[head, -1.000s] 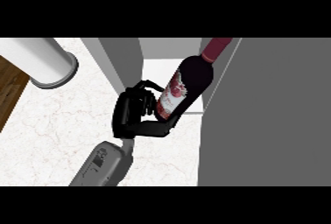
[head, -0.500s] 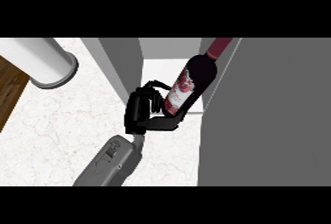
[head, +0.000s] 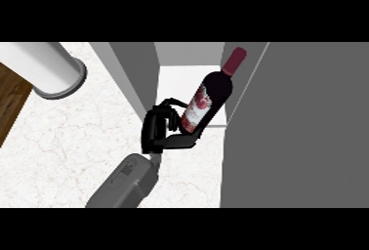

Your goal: Pick up the wine, place it into the cabinet and close the cabinet

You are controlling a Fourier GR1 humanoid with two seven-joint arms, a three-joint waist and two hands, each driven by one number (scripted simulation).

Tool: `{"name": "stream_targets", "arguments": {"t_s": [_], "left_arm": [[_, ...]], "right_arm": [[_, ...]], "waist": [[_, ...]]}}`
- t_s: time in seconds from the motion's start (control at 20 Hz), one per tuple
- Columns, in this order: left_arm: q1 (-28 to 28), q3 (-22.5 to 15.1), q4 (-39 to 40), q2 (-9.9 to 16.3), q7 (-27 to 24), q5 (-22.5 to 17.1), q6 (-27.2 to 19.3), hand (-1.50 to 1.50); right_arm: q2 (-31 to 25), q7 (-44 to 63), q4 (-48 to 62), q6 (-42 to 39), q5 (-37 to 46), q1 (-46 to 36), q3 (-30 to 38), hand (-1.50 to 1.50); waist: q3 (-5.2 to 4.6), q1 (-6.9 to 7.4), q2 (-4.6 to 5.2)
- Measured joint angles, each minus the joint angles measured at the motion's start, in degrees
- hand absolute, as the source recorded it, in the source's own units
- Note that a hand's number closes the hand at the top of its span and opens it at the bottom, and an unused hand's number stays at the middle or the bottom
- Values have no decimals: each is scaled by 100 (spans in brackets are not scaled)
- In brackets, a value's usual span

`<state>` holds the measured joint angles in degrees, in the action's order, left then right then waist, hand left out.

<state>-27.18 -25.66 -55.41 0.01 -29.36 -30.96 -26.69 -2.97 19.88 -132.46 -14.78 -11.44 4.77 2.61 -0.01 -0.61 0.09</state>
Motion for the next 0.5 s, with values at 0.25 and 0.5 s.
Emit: {"name": "stream_targets", "arguments": {"t_s": [0.25,0.5], "left_arm": [[-240,-24,617,0,-454,-578,181,150],[-401,83,1130,0,-806,-1102,679,150]], "right_arm": [[-8,-36,145,5,-33,-88,68,-150],[-17,-16,35,-22,-142,15,124,-150]], "waist": [[-2,-14,4],[-3,-27,6]]}}
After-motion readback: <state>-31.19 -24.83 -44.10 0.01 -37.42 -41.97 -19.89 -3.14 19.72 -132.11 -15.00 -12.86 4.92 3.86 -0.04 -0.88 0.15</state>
